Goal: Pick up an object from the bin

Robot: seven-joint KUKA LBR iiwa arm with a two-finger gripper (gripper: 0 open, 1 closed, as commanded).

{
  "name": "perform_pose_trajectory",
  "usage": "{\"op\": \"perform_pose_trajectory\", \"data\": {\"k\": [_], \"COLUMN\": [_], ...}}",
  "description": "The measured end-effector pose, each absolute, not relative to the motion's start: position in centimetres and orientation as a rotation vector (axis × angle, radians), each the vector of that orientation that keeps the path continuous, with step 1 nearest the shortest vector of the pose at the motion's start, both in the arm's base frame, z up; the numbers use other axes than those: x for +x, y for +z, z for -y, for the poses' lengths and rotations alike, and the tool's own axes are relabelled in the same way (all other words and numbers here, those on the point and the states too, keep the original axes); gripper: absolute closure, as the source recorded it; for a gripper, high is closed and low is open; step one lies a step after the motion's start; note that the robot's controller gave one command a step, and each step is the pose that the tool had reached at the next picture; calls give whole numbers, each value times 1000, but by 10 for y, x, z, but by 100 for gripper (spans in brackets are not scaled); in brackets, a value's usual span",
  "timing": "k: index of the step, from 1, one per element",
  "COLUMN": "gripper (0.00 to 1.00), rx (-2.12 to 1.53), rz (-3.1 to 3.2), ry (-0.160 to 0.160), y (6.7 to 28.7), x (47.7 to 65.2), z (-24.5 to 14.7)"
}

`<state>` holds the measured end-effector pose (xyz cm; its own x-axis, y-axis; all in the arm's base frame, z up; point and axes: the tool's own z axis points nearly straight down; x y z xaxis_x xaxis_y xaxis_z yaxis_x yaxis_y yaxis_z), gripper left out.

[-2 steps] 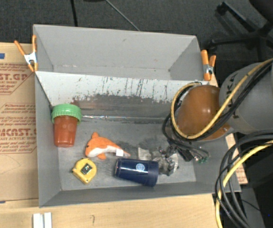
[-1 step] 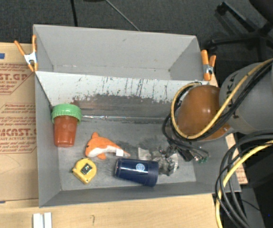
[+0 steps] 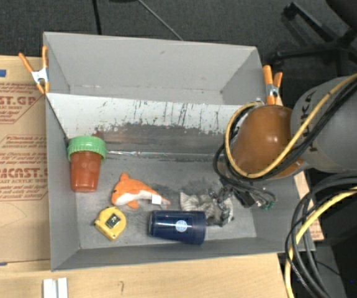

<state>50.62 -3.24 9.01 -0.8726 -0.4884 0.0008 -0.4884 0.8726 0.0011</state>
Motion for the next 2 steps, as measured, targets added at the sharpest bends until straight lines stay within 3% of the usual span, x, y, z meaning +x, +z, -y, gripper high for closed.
{"op": "perform_pose_trajectory", "data": {"k": [2], "gripper": [100], "rx": [810], "rz": [3035], "ry": [-2], "y": [105], "x": [498], "z": [26]}}
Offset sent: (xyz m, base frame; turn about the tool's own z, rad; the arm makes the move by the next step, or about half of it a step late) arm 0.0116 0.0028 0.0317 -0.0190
